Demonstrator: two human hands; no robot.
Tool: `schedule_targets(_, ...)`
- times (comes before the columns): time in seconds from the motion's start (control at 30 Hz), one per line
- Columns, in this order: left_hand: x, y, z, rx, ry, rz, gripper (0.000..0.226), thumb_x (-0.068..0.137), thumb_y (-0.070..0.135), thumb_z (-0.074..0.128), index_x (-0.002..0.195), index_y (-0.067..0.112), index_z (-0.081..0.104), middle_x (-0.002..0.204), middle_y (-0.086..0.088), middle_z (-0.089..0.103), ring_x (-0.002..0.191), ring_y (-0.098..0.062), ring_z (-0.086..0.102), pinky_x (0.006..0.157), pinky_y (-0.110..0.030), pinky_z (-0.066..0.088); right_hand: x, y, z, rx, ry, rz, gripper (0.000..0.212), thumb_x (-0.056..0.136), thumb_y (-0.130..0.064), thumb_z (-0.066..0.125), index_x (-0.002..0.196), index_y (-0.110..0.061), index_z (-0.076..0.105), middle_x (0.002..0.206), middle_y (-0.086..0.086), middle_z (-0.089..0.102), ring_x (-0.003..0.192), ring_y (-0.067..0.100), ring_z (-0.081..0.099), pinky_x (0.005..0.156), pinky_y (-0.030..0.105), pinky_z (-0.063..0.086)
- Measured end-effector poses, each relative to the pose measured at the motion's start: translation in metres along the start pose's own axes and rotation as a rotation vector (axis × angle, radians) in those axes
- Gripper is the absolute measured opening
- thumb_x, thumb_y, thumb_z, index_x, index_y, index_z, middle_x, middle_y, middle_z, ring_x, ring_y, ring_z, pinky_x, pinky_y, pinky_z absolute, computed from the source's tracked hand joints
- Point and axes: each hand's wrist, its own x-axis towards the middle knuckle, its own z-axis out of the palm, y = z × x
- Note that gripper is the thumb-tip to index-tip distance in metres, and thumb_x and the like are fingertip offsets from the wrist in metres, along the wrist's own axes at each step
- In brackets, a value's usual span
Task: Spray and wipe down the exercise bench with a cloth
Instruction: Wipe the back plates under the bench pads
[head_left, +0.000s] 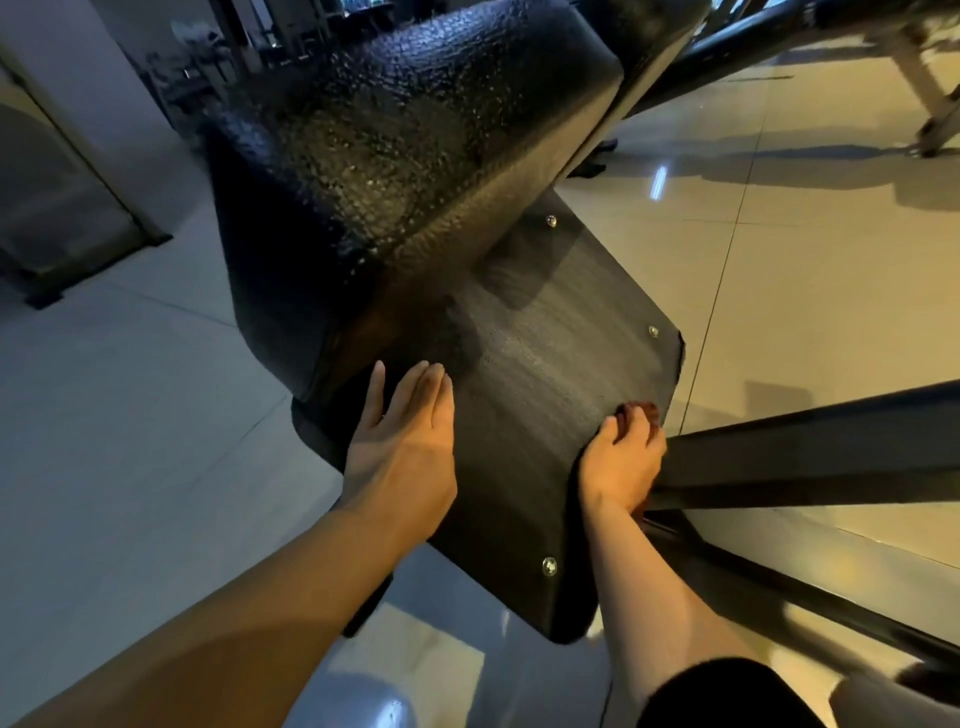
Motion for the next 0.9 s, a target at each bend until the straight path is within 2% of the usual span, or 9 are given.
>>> schedule_targets(0.07,-0.010,-0.007,-0.002,-0.013,-0.005,-0.054,0.068,0.104,0.024,0.026,0.144,-0.001,-0.023,0.158,-0.016,-0.020,0.144,-0.030,-0.025,0.110,-0.052,-0.018,-0.015,-0.024,0.010,-0.045,-0.007,-0.024,0.047,0.100,-0.027,0.047,0.143,-0.010,0.043,0.153,0.021,0.028,0.142,0.037,0.024,0.118,0.046,0.019)
schedule_targets(0.17,-0.028,-0.014,-0.012,-0.131,-0.034,-0.134,0.072,0.100,0.030,0.038,0.151,0.004,-0.006,0.160,-0.012,-0.008,0.148,-0.027,-0.011,0.116,-0.049,-0.009,-0.062,-0.083,0.038,-0.019,-0.130,-0.333,0.050,0.100,-0.028,0.046,0.145,-0.008,0.040,0.156,0.022,0.023,0.145,0.037,0.018,0.120,0.047,0.017)
schedule_targets(0.27,-0.044,-0.020,-0.009,-0.255,0.139,-0.163,0.066,0.084,0.023,0.060,0.141,-0.003,0.040,0.146,-0.023,0.038,0.141,-0.036,0.031,0.115,-0.056,0.017,-0.112,-0.120,0.060,0.043,-0.313,-0.791,0.048,0.098,-0.032,0.039,0.136,-0.004,0.051,0.150,0.028,0.032,0.141,0.045,0.026,0.116,0.053,0.025)
schedule_targets(0.33,-0.051,-0.019,0.001,-0.304,0.245,-0.171,0.056,0.078,0.018,0.061,0.128,-0.006,0.054,0.132,-0.027,0.053,0.128,-0.041,0.047,0.109,-0.062,0.030,-0.117,-0.115,0.058,0.035,-0.375,-0.916,0.045,0.098,-0.033,0.041,0.135,-0.009,0.052,0.151,0.023,0.033,0.142,0.041,0.026,0.116,0.053,0.024)
schedule_targets(0.47,-0.056,0.000,0.006,-0.317,0.265,-0.134,0.063,0.075,0.013,0.069,0.131,-0.009,0.051,0.132,-0.025,0.054,0.129,-0.039,0.048,0.111,-0.059,0.028,-0.085,-0.051,0.022,-0.045,-0.215,-0.566,0.046,0.099,-0.032,0.048,0.144,-0.022,0.043,0.156,0.009,0.029,0.144,0.029,0.025,0.119,0.049,0.020)
schedule_targets(0.6,-0.065,0.015,0.012,-0.290,0.199,-0.098,0.074,0.068,0.013,0.081,0.132,-0.009,0.051,0.133,-0.025,0.055,0.127,-0.038,0.050,0.108,-0.058,0.033,-0.064,0.026,-0.022,-0.090,-0.081,-0.076,0.044,0.101,-0.031,0.044,0.143,-0.018,0.043,0.152,0.016,0.031,0.135,0.040,0.033,0.113,0.047,0.027)
schedule_targets(0.7,-0.078,0.010,0.011,-0.281,0.154,-0.119,0.082,0.067,0.020,0.083,0.135,-0.008,0.047,0.138,-0.025,0.050,0.131,-0.039,0.046,0.108,-0.059,0.027,-0.073,0.025,-0.026,-0.135,-0.058,0.072,0.047,0.101,-0.031,0.042,0.145,-0.016,0.039,0.153,0.020,0.027,0.136,0.042,0.030,0.114,0.050,0.026)
schedule_targets(0.77,-0.088,0.002,0.007,-0.280,0.120,-0.149,0.076,0.085,0.022,0.067,0.147,-0.002,0.030,0.152,-0.021,0.033,0.143,-0.035,0.027,0.114,-0.054,0.010,-0.089,-0.003,-0.016,-0.170,-0.074,-0.006,0.049,0.101,-0.032,0.043,0.147,-0.014,0.036,0.155,0.022,0.023,0.141,0.040,0.024,0.117,0.049,0.019)
schedule_targets(0.9,-0.104,-0.016,0.005,-0.320,0.098,-0.263,0.071,0.099,0.031,0.039,0.154,0.008,0.000,0.162,-0.010,-0.001,0.149,-0.025,-0.003,0.118,-0.047,-0.010,-0.155,-0.075,0.019,-0.118,-0.318,-0.560,0.053,0.101,-0.028,0.046,0.150,-0.014,0.031,0.159,0.020,0.014,0.147,0.036,0.009,0.121,0.048,0.009)
